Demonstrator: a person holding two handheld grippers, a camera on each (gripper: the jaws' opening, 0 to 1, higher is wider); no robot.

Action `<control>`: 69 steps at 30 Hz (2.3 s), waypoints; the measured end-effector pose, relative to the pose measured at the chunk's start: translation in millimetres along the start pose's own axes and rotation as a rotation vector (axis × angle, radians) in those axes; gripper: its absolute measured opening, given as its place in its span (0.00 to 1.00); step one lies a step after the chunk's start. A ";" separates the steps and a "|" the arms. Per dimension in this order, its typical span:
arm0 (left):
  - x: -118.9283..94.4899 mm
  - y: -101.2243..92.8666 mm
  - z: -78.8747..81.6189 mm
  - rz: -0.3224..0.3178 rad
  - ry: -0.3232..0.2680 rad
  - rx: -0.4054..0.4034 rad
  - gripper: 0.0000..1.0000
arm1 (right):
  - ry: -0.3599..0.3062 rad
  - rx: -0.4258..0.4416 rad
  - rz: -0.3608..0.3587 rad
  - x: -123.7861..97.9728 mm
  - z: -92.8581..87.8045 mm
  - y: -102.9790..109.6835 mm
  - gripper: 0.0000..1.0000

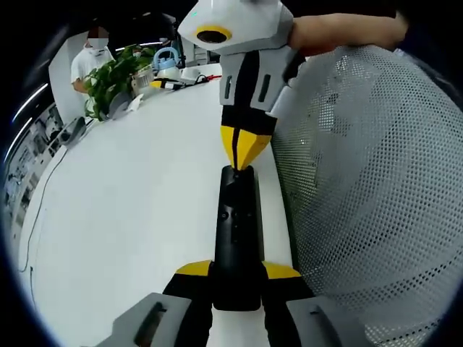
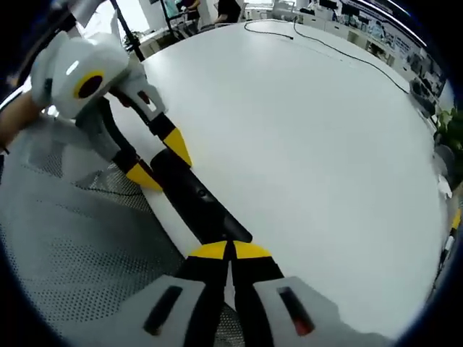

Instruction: Press the specified remote control buttons in sequence, fully releasing each button before pressing the next.

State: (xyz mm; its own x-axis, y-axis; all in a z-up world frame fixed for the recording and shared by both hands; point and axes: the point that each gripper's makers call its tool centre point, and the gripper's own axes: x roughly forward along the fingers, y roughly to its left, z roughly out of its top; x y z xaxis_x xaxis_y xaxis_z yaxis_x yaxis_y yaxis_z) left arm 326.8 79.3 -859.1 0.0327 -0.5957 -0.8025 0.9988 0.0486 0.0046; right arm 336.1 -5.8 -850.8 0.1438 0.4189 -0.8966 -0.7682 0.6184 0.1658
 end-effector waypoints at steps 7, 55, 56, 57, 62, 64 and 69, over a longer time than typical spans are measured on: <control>-0.2 -0.1 0.0 -0.002 -0.003 -0.001 0.25 | 0.004 -0.095 -0.016 0.9 4.8 2.8 0.00; 0.1 -0.3 0.2 -0.007 -0.009 -0.001 0.25 | 0.015 -0.471 -0.024 11.3 14.4 16.4 0.00; 0.1 -0.3 0.3 -0.006 -0.009 -0.002 0.25 | 0.018 -0.432 -0.020 10.9 14.7 15.9 0.00; 0.1 -0.3 0.3 -0.006 -0.010 -0.003 0.25 | 0.014 -0.405 -0.015 10.5 15.9 15.8 0.00; 0.1 -0.3 0.2 -0.005 -0.005 -0.001 0.25 | -0.045 -0.369 0.039 13.2 25.7 29.5 0.00; 0.1 -0.3 0.3 -0.006 -0.008 -0.003 0.25 | 0.015 -0.419 -0.004 15.2 17.4 21.9 0.00; 0.1 -0.3 0.3 -0.007 -0.006 0.000 0.25 | -0.037 -0.364 0.032 13.4 20.8 23.5 0.00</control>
State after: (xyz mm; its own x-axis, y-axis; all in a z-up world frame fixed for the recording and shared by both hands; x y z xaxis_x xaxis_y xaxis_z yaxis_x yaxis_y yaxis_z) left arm 326.6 79.0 -859.0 0.0261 -0.6010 -0.7988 0.9990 0.0443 -0.0007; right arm 333.0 28.1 -850.3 0.1336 0.4622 -0.8767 -0.9433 0.3306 0.0305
